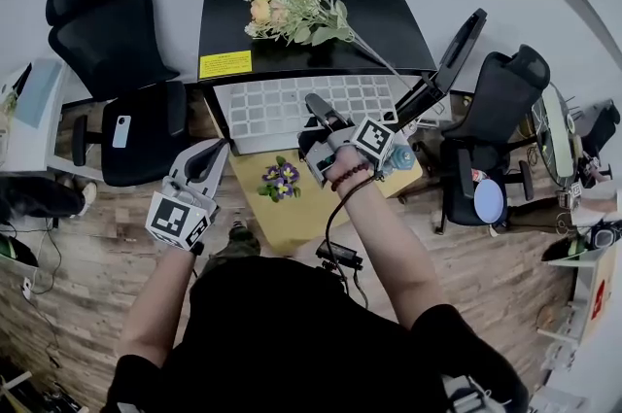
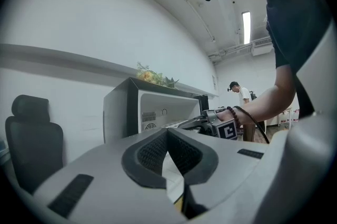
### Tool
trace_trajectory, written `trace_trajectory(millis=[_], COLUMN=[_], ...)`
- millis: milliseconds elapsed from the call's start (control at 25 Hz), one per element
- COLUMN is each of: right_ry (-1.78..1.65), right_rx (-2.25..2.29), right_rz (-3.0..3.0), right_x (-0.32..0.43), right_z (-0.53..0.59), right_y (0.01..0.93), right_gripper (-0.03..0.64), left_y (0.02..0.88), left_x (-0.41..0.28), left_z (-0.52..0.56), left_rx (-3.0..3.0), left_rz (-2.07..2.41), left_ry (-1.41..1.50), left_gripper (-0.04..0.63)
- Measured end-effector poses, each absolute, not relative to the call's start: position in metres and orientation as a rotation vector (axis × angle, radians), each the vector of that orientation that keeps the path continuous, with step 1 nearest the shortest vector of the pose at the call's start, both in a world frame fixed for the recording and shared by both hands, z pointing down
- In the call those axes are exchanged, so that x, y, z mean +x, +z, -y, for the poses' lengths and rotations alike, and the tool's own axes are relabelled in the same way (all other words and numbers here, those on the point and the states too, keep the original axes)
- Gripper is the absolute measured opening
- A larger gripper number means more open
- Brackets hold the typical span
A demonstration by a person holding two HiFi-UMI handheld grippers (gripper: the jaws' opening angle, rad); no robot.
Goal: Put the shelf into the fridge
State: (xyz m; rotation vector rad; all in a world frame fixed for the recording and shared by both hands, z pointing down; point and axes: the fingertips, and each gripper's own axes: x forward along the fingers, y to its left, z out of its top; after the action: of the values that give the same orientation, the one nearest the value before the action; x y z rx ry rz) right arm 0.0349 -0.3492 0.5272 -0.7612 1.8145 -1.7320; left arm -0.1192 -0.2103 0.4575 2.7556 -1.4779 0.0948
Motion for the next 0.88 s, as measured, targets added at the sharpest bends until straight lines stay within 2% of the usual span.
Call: trace_trajectory(millis=[880], right_ry=[-1.718], right_rx=[-0.770], right_rz=[-1.829], right_x=[0.029], right_z=[0.371], right_y=[0.525], right_gripper=[0.041], left_y=[0.460], left_x=[-0.123], left_z=[0.205], left_rx=[2.742], left_rz=[1.484], left_ry=[0.075], left_gripper=[0.018])
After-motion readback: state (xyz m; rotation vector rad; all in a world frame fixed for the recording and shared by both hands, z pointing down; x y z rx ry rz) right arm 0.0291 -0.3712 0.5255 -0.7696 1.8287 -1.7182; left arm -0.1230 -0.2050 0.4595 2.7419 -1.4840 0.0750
